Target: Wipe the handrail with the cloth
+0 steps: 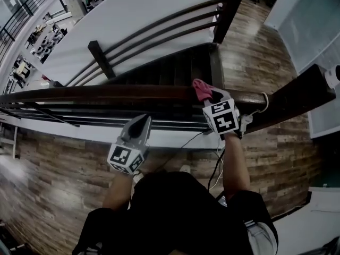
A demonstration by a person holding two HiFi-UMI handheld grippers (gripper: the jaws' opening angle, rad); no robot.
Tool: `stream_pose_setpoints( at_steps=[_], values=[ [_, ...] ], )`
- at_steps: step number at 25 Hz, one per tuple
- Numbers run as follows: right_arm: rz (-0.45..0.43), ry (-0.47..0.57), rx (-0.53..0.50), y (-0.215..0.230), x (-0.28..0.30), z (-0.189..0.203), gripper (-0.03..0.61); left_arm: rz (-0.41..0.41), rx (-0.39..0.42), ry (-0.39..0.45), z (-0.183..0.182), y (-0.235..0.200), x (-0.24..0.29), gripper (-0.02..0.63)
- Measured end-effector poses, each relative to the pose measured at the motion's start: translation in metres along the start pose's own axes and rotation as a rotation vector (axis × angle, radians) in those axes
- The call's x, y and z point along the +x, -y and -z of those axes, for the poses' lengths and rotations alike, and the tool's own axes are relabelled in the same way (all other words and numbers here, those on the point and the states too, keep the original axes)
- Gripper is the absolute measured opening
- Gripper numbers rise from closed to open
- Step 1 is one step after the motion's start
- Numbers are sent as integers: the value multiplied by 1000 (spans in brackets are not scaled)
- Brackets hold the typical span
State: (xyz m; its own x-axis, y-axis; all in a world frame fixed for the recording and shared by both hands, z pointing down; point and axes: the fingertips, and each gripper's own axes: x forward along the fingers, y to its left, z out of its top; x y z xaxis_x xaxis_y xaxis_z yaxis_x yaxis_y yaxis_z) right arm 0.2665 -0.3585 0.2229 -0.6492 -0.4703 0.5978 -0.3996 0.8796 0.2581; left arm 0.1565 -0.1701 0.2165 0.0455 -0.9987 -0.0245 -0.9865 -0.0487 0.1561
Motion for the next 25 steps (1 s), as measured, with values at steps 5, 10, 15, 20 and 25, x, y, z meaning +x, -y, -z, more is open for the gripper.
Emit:
stream_pose_setpoints(
  at_steps=[5, 10, 15, 20, 25],
  values=[
    [-53, 7, -17, -15, 5, -7, 43, -29, -2, 9, 0, -4, -1, -1],
    [-83, 10, -44, -34, 7, -17, 43, -33, 4, 0, 1, -4, -2, 0],
    [-103, 25, -46, -61, 15, -30, 43, -21, -3, 19, -3, -23, -11, 0],
    [-11, 12, -16, -70, 27, -43, 43, 31, 3, 14, -11, -50, -28, -1],
    [40, 9, 31, -88, 37, -61, 43, 53, 13, 13, -21, -90, -48, 0]
  ],
)
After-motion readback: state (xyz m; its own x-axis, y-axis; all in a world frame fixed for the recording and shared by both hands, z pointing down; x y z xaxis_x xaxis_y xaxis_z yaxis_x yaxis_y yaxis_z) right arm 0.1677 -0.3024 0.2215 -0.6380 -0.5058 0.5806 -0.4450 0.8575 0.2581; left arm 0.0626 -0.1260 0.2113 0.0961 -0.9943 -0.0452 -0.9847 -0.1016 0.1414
